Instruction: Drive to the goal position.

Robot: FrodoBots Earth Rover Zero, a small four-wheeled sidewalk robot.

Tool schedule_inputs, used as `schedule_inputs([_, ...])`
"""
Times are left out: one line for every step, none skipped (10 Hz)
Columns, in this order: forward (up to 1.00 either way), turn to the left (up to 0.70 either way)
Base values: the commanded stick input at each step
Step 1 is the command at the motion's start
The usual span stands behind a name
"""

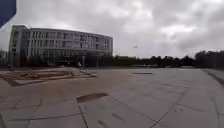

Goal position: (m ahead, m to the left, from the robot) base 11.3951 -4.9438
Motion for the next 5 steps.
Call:
schedule_inputs([0.70,-0.35])
schedule_inputs([0.70,-0.35])
schedule_inputs([0.70,-0.33])
schedule_inputs([0.70,-0.09])
schedule_inputs([0.70,0.00])
